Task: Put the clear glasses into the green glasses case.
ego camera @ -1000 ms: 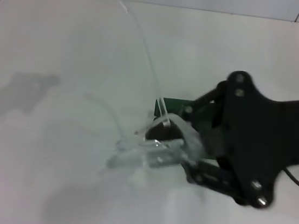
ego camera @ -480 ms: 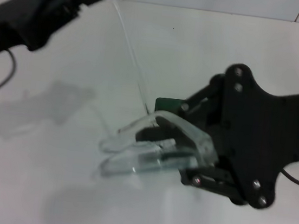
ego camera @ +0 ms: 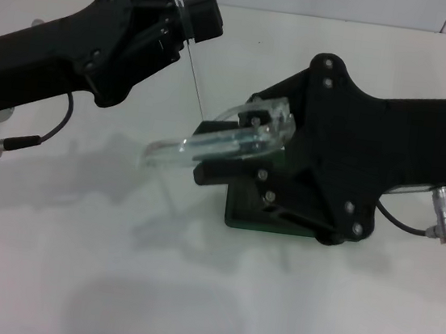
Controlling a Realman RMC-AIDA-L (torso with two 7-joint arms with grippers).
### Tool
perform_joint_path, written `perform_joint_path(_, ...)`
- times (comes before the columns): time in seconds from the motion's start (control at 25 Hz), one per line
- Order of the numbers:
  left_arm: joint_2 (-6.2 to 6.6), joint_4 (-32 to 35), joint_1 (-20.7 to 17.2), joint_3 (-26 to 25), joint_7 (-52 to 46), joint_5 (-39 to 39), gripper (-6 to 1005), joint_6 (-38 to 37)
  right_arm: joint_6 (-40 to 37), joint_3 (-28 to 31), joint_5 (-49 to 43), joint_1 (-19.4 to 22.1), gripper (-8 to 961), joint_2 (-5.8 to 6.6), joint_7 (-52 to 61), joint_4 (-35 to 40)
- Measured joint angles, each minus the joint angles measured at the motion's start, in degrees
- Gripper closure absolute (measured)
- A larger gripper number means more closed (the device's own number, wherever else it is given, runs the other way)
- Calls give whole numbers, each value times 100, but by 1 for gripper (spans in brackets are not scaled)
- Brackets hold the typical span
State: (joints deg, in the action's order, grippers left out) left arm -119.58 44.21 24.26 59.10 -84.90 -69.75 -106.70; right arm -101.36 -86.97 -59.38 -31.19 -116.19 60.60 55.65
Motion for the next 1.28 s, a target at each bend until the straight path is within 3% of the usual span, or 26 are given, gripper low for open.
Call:
perform_joint_path(0.84, 7, 0, 37, 21, 215, -31, 945, -324, 85, 7, 389, -52, 841, 15, -159, -444)
perform_joint_path(1.28, 9, -235, 228, -401, 292, 83, 942, -283, 112, -226, 392, -80, 841, 0, -159, -463)
